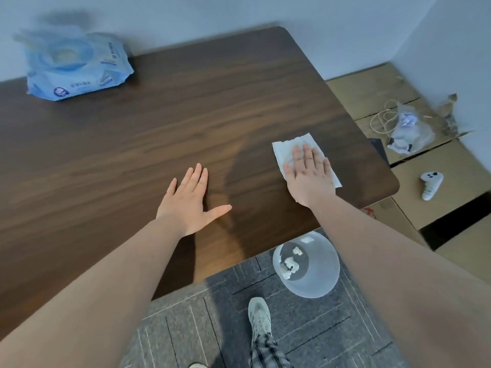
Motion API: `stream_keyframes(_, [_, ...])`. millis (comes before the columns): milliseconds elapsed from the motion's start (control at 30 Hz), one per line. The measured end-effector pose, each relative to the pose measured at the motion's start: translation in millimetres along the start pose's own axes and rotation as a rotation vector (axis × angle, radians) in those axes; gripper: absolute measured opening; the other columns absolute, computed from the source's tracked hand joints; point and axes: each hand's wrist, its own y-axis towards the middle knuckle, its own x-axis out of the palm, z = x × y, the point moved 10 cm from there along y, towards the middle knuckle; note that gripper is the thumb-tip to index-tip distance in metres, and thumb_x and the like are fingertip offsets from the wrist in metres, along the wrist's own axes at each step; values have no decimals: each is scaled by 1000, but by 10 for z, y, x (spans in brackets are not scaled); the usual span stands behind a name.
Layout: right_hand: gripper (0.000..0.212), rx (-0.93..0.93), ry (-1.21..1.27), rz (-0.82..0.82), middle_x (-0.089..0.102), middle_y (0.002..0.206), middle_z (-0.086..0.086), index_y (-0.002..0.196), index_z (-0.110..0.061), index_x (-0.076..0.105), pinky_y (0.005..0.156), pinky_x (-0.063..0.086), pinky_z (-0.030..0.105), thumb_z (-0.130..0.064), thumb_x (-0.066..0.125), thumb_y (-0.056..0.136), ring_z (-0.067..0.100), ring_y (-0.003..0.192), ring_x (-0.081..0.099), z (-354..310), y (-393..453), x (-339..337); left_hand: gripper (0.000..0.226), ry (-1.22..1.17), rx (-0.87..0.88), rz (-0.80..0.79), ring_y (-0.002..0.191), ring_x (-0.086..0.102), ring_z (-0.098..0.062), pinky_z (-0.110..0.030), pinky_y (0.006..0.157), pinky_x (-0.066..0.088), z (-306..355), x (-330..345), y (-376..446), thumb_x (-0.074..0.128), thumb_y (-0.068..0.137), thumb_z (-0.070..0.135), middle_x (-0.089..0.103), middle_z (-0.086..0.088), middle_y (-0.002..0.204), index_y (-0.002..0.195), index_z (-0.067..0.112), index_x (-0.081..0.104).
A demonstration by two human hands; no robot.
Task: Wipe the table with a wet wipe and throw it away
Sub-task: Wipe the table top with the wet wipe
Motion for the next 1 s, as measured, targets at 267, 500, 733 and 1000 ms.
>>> stream_keyframes(267, [58, -282, -56, -26, -17, 159, 2, 148, -23, -17, 118, -11, 40, -45, 4, 99, 21, 145, -18, -1707, -613, 452, 105, -40, -247, 49, 146, -12, -13, -41, 119, 0, -1479, 108, -1074, 14, 70, 82, -13, 2, 159, 151, 18, -7])
stream_keyframes(500, [58, -574, -128, -75, -17, 159, 0, 148, -24, -17, 118, -11, 40, -44, 6, 99, 20, 145, -18, -3544, -1402, 991, 112, -103, -582, 60, 147, -8, -16, -42, 119, 4, -3167, 316, -2430, 19, 66, 85, -10, -1, 160, 151, 17, -6])
stream_keyframes(733, [59, -827, -179, -107, -13, 160, -2, 150, -26, -11, 118, -9, 40, -47, 7, 98, 19, 146, -16, -5075, -2269, 1521, 119, -169, -804, 25, 147, -8, -22, -45, 118, 5, -4354, 728, -3648, 20, 64, 87, -11, -9, 160, 150, 11, -8])
stream_keyframes(1000, [59, -1052, -232, -109, -7, 161, -1, 150, -25, -8, 118, -7, 42, -47, 8, 99, 20, 147, -13, -6342, -3084, 1980, 124, -182, -796, 82, 146, -12, -24, -44, 118, 2, -4796, 976, -4015, 11, 61, 91, -17, -12, 158, 149, 7, -13])
